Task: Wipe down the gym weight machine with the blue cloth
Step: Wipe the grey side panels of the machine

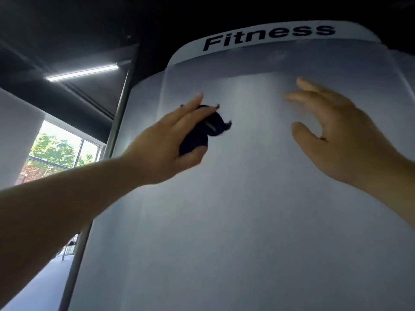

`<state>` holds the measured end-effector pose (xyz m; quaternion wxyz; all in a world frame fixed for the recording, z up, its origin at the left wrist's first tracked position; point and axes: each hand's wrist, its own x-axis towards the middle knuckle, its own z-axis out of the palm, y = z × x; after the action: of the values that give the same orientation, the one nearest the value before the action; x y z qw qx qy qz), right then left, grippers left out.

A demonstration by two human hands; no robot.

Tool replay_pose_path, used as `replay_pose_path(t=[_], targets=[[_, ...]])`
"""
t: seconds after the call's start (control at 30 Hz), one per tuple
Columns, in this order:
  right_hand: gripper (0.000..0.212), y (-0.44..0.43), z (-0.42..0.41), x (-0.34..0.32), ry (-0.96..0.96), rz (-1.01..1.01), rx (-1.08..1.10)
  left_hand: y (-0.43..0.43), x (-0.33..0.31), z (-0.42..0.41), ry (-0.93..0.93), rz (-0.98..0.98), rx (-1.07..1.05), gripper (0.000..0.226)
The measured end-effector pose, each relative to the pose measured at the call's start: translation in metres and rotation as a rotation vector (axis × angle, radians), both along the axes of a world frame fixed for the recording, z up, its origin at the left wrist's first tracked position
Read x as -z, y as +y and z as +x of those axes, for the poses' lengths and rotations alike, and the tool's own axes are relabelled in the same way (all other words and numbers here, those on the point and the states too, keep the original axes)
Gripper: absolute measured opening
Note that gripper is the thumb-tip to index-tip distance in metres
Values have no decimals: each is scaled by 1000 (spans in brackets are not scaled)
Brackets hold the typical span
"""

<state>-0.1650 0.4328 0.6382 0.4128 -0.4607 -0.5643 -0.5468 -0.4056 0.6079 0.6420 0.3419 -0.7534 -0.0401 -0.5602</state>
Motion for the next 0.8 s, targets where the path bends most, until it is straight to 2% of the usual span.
replay_pose_path(t=[0.1,0.17,0.3,0.37,0.43,0.53,0.57,0.6,0.67,0.73,0.8], targets=[[53,-16,25,8,105,33,39,-15,-13,31,-335,-321,204,58],[54,-23,37,17,137,55,33,-38,7,58,-351,-262,190,57],[51,-27,48,33,183,76,20,-61,45,81,252,291,38,50],[47,-27,49,33,187,81,40,-59,15,72,381,433,-102,51],[45,-26,50,33,188,80,38,-54,-24,66,198,356,-197,55],[42,-26,49,35,198,70,31,-49,-68,61,-314,-107,-198,55],[43,-27,49,35,199,65,32,-52,-68,67,-389,-214,-146,55],[43,-28,47,35,200,60,34,-55,-60,77,-399,-228,-93,54],[45,-29,46,36,206,44,34,-68,-22,92,-253,-75,22,52],[45,-29,46,36,200,42,28,-83,20,97,126,150,101,55],[43,-28,47,36,188,56,33,-85,31,94,488,364,58,57]])
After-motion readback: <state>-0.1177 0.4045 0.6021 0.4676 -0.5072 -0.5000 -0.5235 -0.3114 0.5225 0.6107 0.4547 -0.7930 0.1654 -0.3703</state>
